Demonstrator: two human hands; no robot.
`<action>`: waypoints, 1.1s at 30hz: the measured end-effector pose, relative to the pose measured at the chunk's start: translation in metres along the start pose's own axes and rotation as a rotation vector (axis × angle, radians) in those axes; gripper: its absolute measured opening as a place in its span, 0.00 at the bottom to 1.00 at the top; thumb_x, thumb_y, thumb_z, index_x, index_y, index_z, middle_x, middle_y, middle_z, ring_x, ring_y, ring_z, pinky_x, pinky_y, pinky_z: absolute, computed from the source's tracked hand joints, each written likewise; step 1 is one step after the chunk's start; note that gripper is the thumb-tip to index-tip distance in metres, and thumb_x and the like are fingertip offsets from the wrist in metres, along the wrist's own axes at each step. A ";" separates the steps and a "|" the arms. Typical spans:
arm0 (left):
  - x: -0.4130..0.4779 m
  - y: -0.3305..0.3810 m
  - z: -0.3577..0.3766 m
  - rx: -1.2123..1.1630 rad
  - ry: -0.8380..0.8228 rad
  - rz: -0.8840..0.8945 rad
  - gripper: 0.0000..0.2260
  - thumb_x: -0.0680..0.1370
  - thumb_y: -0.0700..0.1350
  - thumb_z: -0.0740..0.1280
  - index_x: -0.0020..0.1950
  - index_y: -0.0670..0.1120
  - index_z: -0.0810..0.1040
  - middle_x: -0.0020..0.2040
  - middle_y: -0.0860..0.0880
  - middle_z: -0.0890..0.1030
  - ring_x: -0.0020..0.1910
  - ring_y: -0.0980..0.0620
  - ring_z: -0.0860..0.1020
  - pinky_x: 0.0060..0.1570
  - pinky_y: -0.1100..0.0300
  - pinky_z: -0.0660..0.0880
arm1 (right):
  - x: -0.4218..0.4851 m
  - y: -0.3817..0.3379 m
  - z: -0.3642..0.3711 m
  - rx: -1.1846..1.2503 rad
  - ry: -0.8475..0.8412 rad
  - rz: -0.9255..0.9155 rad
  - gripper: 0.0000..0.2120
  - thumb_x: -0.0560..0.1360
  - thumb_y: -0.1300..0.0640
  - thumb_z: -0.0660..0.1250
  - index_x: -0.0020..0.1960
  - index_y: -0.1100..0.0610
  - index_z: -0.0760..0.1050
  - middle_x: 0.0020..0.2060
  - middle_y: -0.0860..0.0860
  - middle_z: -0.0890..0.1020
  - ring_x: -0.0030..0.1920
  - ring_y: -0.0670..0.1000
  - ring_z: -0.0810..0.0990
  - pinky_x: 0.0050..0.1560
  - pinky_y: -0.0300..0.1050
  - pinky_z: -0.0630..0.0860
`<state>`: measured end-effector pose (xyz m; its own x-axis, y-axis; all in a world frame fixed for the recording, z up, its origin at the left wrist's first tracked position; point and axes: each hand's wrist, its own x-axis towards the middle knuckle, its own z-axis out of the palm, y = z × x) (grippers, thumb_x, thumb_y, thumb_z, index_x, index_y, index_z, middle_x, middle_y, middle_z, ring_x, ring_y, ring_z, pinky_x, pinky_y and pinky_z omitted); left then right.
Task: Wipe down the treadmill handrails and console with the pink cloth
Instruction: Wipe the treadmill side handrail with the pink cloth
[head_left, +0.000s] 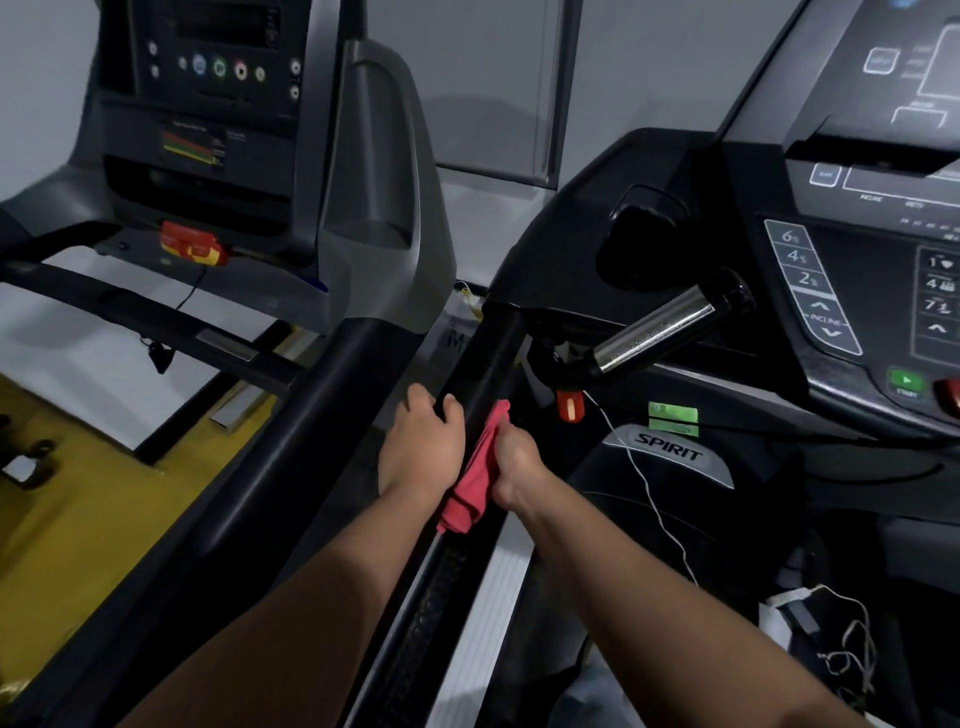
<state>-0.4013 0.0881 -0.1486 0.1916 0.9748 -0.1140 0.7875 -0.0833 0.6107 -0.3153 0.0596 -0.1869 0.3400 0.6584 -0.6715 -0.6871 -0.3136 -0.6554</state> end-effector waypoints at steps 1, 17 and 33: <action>0.000 0.000 0.000 -0.002 -0.003 -0.001 0.13 0.81 0.53 0.53 0.57 0.45 0.68 0.55 0.46 0.75 0.45 0.50 0.73 0.39 0.55 0.66 | -0.001 -0.001 0.000 -0.031 0.001 -0.020 0.20 0.83 0.49 0.53 0.56 0.61 0.78 0.48 0.57 0.82 0.47 0.55 0.81 0.48 0.46 0.77; 0.001 -0.001 0.003 0.024 0.023 0.035 0.13 0.83 0.50 0.51 0.57 0.43 0.68 0.55 0.44 0.75 0.49 0.44 0.76 0.41 0.53 0.67 | 0.008 0.008 0.019 0.277 -0.033 -0.030 0.23 0.82 0.48 0.48 0.52 0.60 0.79 0.48 0.58 0.82 0.51 0.57 0.80 0.56 0.49 0.75; 0.002 -0.004 0.003 -0.018 0.068 0.032 0.10 0.82 0.44 0.51 0.55 0.43 0.70 0.55 0.45 0.73 0.53 0.45 0.74 0.46 0.53 0.68 | 0.056 0.006 0.028 0.301 -0.266 0.133 0.21 0.80 0.47 0.51 0.38 0.57 0.74 0.28 0.53 0.79 0.28 0.51 0.79 0.37 0.39 0.74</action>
<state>-0.4026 0.0895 -0.1539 0.1761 0.9835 -0.0414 0.7707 -0.1115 0.6274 -0.3181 0.1137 -0.2184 0.0856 0.7918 -0.6047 -0.8839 -0.2197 -0.4128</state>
